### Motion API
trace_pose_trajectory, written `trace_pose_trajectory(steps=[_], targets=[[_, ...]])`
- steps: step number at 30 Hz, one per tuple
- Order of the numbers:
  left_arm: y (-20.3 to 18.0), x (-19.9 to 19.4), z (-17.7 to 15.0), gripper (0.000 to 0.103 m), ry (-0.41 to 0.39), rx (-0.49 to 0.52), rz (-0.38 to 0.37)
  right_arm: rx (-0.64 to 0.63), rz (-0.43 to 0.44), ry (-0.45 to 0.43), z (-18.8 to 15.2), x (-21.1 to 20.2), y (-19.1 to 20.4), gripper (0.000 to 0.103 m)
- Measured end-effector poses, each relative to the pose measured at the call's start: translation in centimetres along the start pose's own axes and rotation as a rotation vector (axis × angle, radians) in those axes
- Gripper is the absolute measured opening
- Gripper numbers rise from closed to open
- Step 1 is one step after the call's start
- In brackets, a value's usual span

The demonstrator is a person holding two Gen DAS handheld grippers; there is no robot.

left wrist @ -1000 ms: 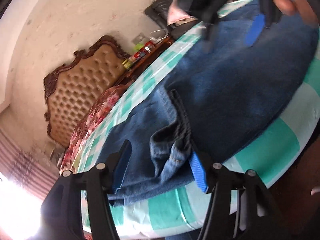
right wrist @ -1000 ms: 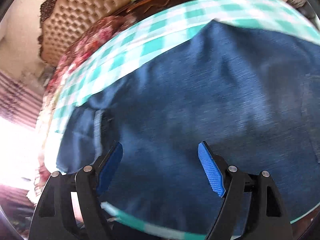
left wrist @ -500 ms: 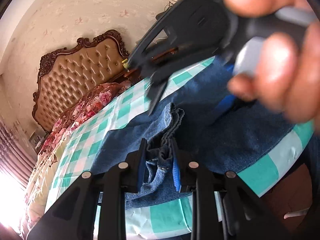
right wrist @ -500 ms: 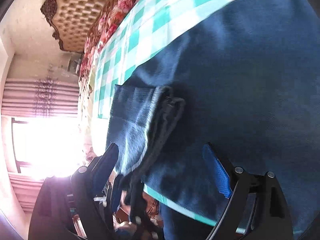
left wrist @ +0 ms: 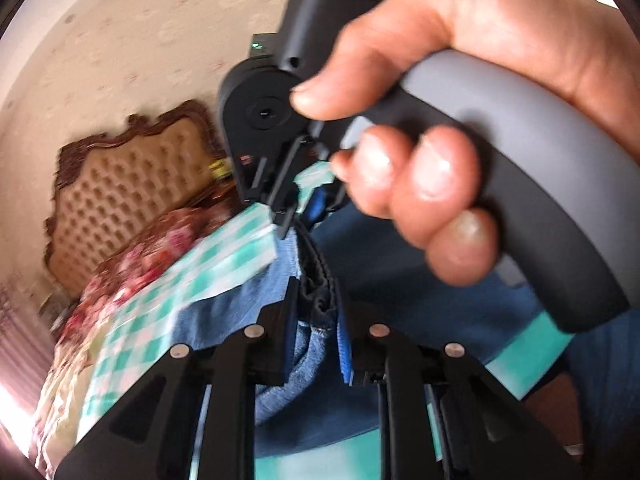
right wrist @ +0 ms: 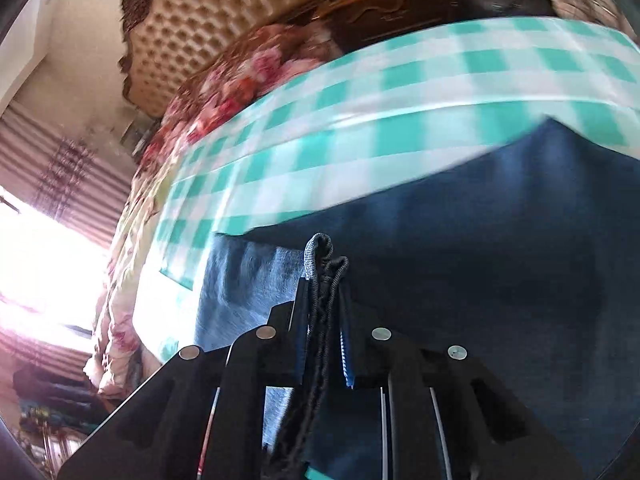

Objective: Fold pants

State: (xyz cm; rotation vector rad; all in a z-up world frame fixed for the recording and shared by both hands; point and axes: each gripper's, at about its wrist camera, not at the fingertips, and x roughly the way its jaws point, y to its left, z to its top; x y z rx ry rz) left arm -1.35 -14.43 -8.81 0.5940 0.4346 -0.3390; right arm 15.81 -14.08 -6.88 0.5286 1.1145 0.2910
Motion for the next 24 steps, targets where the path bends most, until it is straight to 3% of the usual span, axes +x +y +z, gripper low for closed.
trace_pose_trajectory(steps=[5,6,7,10,12,14,15,18,19,24], targets=[[-4.2,2.9,0.0,0.023,0.059,0.029,-0.065,0.036,-0.052,0.052,-0.3,1.3,-6.1,0.016],[-4.7,3.2,-0.2,0.034,0.067,0.047,-0.058,0.048,-0.049,0.066,-0.5,1.9,-6.7,0.018],[-4.9,3.4,-0.4,0.043,0.063,0.068,-0.042,0.062,-0.022,0.067,-0.6,2.1,-7.4,0.02],[-6.2,3.2,-1.3,0.044,0.065,0.123,-0.001,0.083,0.043,0.052,-0.7,1.9,-8.1,0.027],[-6.3,3.4,-1.5,0.043,0.077,0.118,-0.004,0.094,0.074,0.051,-0.8,1.8,-8.4,0.029],[-6.0,3.4,-1.7,0.034,0.081,0.113,-0.018,0.099,0.086,0.044,-0.8,1.8,-8.6,0.029],[-6.2,3.5,-1.7,0.024,0.088,0.116,-0.026,0.104,0.092,0.039,-0.8,1.7,-8.6,0.029],[-5.6,3.9,-1.7,0.021,0.086,0.134,-0.003,0.115,0.107,0.025,-0.7,1.9,-8.7,0.029],[-5.7,3.6,-1.6,0.02,0.078,0.139,0.008,0.113,0.107,0.023,-0.5,2.0,-8.7,0.018],[-5.2,2.7,-0.3,0.017,0.04,0.135,0.034,0.092,0.125,-0.022,-0.5,0.5,-8.6,0.012]])
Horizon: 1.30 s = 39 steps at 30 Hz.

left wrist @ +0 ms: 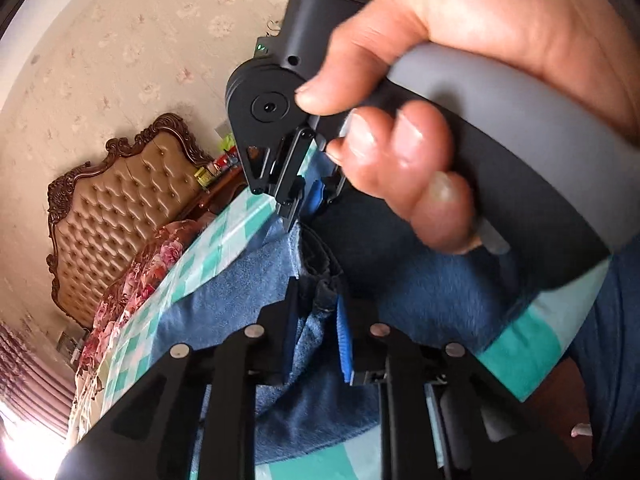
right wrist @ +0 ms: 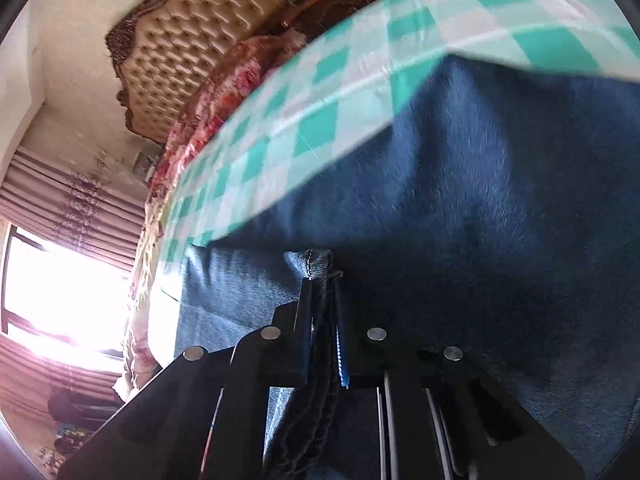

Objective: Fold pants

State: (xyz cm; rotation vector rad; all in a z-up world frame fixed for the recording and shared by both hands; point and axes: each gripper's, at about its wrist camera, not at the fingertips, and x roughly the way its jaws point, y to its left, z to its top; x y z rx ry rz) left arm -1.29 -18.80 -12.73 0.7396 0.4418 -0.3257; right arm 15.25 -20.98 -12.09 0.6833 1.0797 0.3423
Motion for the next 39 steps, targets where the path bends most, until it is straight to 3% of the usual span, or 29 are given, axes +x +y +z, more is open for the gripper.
trace_pose_trajectory(steps=[7,19,25,27,29,30,31,33,35,39], targets=[[-1.2,0.1,0.9,0.017,-0.025,0.016,-0.031,-0.051,-0.044,-0.06,0.3,-2.6,0.4,0.011],[-1.2,0.8,0.8,0.017,-0.022,0.008,-0.068,-0.071,-0.101,-0.076,0.3,-2.3,-0.2,0.011],[-1.9,1.1,0.3,0.018,-0.004,-0.012,-0.11,-0.126,-0.234,-0.079,-0.3,-0.9,-0.5,0.009],[-1.1,1.1,0.3,0.025,-0.002,-0.064,-0.136,-0.138,-0.258,-0.094,-0.5,-0.8,-0.4,0.009],[-0.3,1.0,0.3,0.038,0.0,-0.093,-0.155,-0.158,-0.3,-0.116,-0.6,-1.3,0.2,0.011],[0.3,0.5,0.2,0.053,-0.016,-0.107,-0.152,-0.157,-0.316,-0.135,-0.6,-1.8,0.4,0.011],[0.7,-0.1,0.1,0.06,-0.036,-0.12,-0.142,-0.158,-0.34,-0.165,-0.5,-2.5,0.8,0.012],[2.1,-1.3,-0.3,0.062,-0.067,-0.155,-0.115,-0.202,-0.374,-0.244,-0.9,-4.6,2.4,0.012],[3.4,-2.4,-1.0,0.062,-0.084,-0.192,-0.085,-0.254,-0.359,-0.264,-1.7,-5.6,4.4,0.012],[7.9,-4.2,-3.8,0.062,-0.066,-0.331,0.007,-0.419,-0.37,-0.189,-5.3,-2.8,7.6,0.012]])
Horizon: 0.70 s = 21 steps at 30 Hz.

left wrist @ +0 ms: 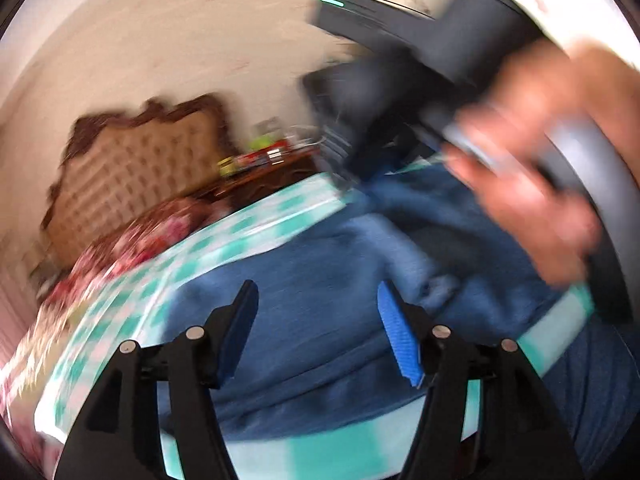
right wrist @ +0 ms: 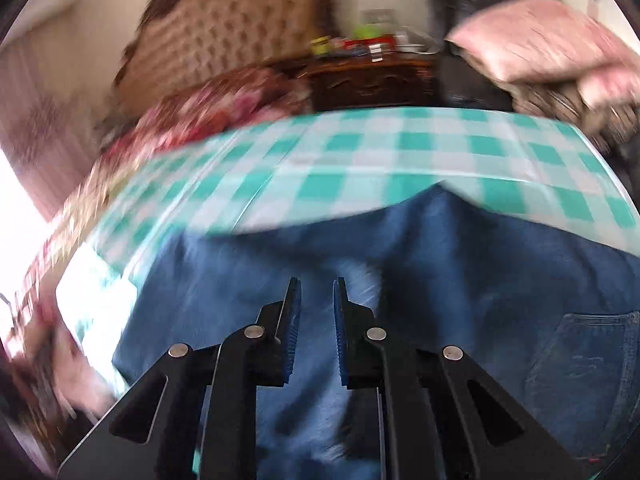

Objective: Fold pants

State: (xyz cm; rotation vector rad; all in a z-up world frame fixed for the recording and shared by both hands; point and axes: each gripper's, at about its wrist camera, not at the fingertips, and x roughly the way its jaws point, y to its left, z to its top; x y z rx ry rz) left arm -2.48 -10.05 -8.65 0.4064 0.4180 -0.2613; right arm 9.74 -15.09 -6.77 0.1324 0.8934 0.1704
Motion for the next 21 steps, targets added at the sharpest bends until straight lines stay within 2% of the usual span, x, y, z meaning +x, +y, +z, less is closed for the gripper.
trace_pose_trajectory(steps=[3,4,7,10,12,14,17,21], targets=[[3.6,-0.3,-1.6,0.062,0.049,-0.052,0.128,-0.078,-0.105,0.095,-2.2,3.1,1.5,0.012],[4.4,-0.2,-2.1,0.062,0.065,-0.032,0.174,-0.078,-0.131,0.122,-3.0,4.1,1.2,0.011],[5.9,-0.2,-4.7,0.062,0.09,0.1,0.322,-0.149,-0.16,0.087,-3.6,3.9,1.8,0.01],[7.4,-0.2,-7.2,0.062,0.162,0.152,0.376,-0.154,-0.164,0.091,-3.5,4.0,1.7,0.01],[8.2,-0.4,-8.0,0.062,0.181,0.18,0.4,-0.152,-0.16,0.092,-3.4,4.1,1.5,0.01],[8.6,-0.1,-8.6,0.062,0.217,0.217,0.385,-0.154,-0.161,0.093,-3.5,4.1,1.5,0.01],[8.3,0.3,-8.8,0.062,0.208,0.296,0.378,-0.152,-0.163,0.094,-3.6,4.0,1.8,0.01],[8.6,0.8,-7.8,0.063,0.204,0.313,0.397,-0.155,-0.163,0.091,-3.7,3.9,1.9,0.01]])
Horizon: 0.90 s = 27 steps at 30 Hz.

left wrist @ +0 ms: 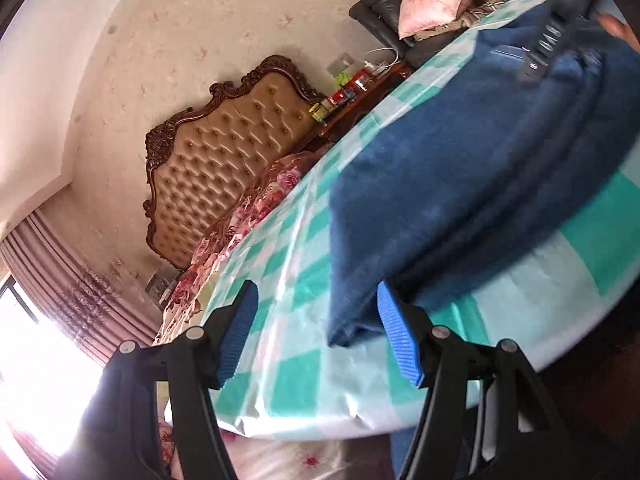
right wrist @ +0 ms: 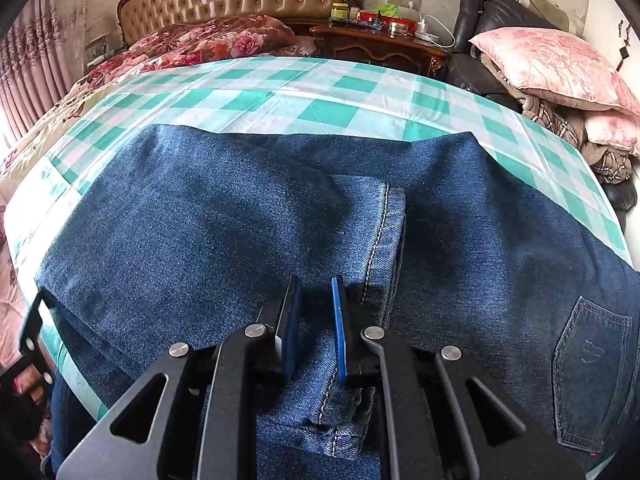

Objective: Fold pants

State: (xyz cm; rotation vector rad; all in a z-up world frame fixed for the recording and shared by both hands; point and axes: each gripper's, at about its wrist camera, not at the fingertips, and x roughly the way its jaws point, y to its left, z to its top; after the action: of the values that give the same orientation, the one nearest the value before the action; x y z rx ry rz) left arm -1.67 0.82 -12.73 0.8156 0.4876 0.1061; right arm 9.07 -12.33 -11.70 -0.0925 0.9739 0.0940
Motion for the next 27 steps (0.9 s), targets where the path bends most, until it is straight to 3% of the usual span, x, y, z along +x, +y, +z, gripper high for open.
trace_pose_trajectory(steps=[2,3,7,11,14,18,21,23,26,27], targets=[[-0.6,1.2,-0.4,0.064,0.074,0.081,-0.019,-0.003,0.006,0.001,0.0,0.0,-0.1,0.01],[-0.7,1.2,-1.0,0.064,0.064,0.121,0.0,-0.002,0.011,0.002,0.0,0.0,-0.1,0.01],[0.3,1.4,-2.7,0.064,0.098,0.135,0.022,0.004,0.028,-0.001,-0.1,-0.1,-0.3,0.01],[1.2,1.4,-1.6,0.064,0.066,0.114,-0.003,-0.011,-0.001,-0.004,-0.1,-0.1,0.2,0.01],[0.1,2.2,-2.1,0.064,0.067,0.193,0.003,-0.007,0.009,0.006,0.0,-0.1,0.0,0.01],[1.3,2.3,-3.3,0.068,0.099,0.158,-0.005,-0.002,0.022,0.004,-0.1,-0.1,-0.2,0.01],[0.6,0.9,-2.6,0.072,0.02,0.184,-0.022,-0.002,0.01,0.004,0.0,-0.1,0.0,0.01],[0.5,2.2,-3.1,0.073,0.084,0.201,0.016,-0.005,0.011,0.006,0.0,-0.1,0.0,0.01],[2.8,2.3,-4.0,0.073,0.136,0.104,-0.013,0.006,0.03,0.007,-0.1,-0.1,-0.3,0.01],[3.6,1.5,-4.2,0.073,0.119,0.072,-0.016,0.005,0.031,0.004,-0.1,-0.1,-0.3,0.01]])
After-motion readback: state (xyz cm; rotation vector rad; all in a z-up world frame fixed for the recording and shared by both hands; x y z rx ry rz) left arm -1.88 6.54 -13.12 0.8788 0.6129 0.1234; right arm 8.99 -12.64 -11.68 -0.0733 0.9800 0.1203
